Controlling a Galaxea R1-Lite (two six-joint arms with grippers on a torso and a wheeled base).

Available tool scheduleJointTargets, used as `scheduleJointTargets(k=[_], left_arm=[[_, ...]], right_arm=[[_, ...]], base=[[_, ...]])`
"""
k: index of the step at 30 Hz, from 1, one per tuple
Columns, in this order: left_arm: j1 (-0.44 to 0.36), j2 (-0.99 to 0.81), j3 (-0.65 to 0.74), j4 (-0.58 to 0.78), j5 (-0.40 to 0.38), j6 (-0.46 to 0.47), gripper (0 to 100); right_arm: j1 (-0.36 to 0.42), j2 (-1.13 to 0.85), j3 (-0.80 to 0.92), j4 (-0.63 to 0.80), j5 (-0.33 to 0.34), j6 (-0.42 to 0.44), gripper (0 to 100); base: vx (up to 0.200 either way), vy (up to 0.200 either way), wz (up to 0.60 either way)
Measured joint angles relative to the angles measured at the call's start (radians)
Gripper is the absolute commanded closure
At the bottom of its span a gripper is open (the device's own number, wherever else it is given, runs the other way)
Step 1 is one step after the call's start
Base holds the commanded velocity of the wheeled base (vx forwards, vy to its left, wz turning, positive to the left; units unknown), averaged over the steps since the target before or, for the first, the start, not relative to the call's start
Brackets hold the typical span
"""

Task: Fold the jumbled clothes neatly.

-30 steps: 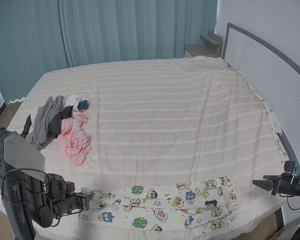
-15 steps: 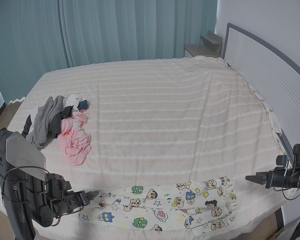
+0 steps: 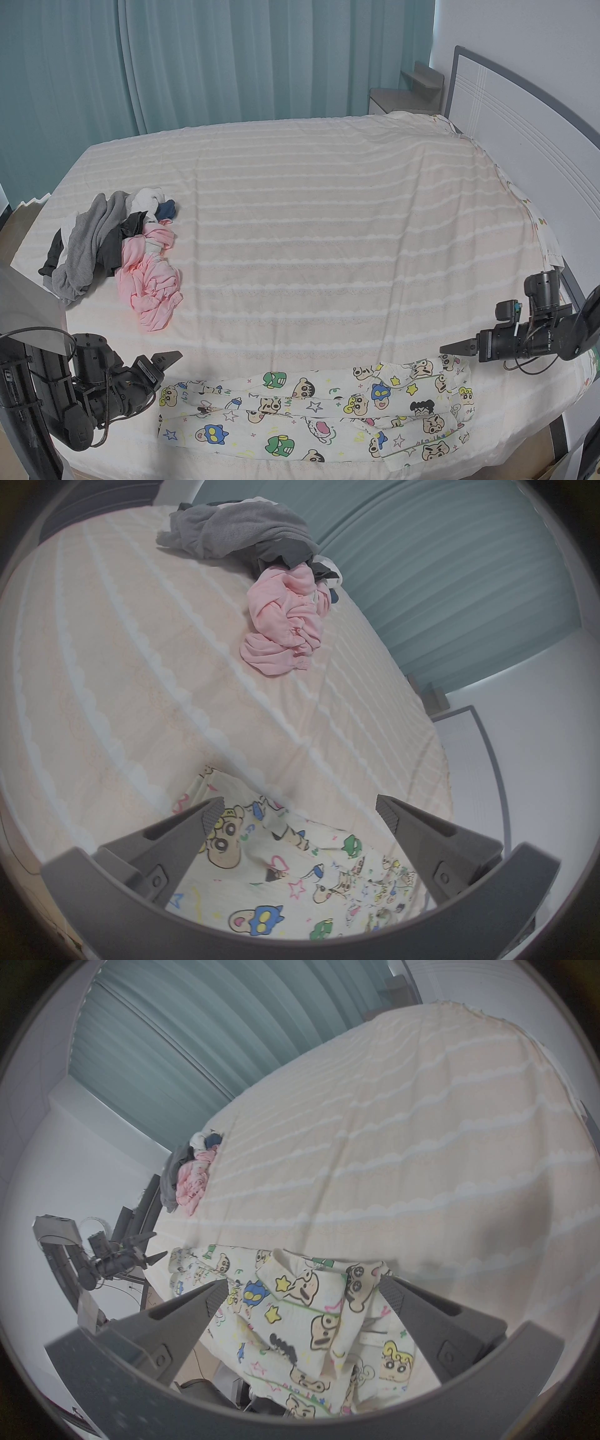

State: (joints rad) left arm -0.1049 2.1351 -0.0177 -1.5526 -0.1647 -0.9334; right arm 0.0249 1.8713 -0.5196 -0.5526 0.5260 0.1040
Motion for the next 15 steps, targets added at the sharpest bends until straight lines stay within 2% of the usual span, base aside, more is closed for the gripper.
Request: scheduleJointTargets(k=[5, 15], left_arm=[[0.003, -0.020, 0.000, 0.000, -0.022, -0.034, 0], [0.004, -0.019, 0.000, 0.000, -0.024, -0.059, 0]], right_arm=[[0.038, 0.093, -0.066, -0.001, -0.033, 0.014, 0], [0.092, 0.158, -0.089, -0.001, -0.036, 0.015, 0]], base=[[0.000, 0.000, 0.00], [0.000, 0.000, 0.00]])
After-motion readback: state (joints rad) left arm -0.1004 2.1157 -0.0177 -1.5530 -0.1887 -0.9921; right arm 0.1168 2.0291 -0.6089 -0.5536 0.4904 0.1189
